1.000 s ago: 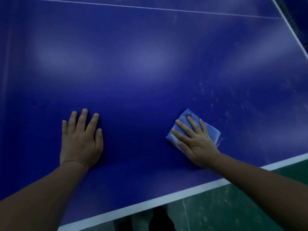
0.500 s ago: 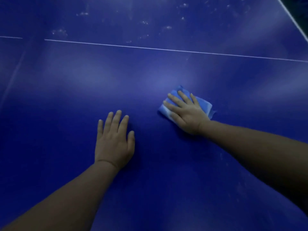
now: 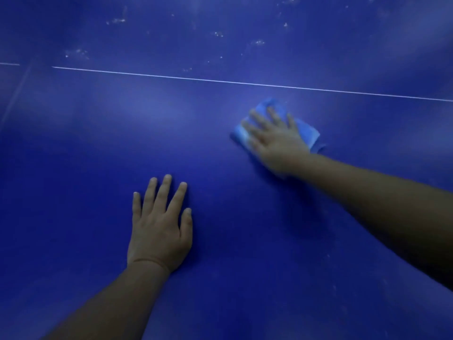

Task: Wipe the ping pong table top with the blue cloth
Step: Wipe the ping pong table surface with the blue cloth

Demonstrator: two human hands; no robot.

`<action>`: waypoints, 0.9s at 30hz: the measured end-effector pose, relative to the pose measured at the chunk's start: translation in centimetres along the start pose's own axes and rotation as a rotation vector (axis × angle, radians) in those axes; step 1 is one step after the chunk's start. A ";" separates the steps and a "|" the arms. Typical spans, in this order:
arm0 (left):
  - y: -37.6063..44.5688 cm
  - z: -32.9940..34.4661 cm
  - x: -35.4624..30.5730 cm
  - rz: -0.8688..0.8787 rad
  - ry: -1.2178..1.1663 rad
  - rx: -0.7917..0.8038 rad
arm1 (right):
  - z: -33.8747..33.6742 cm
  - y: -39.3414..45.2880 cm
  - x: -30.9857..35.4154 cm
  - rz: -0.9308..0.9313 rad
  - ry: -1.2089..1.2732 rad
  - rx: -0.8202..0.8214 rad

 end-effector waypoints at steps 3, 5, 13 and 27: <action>0.1 -0.1 -0.1 0.010 -0.012 -0.022 | 0.0 2.8 -1.6 0.297 0.093 -0.016; 0.2 -0.2 -0.3 0.015 -0.014 -0.036 | -0.3 3.3 3.7 0.204 0.102 -0.038; 0.5 -0.1 -0.3 0.032 0.032 -0.039 | -0.3 5.4 -5.5 0.502 0.074 -0.006; 0.5 0.3 -0.1 0.012 0.058 0.006 | 0.5 4.9 -11.6 0.705 0.019 -0.025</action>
Point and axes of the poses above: each hand's wrist, its own y-axis towards the middle knuckle, its own z-axis out of the palm, x = y × z, the point moved 9 cm from there along y, towards the middle knuckle, and after that the axes turned 12 degrees about -y, right-handed, at the moved point
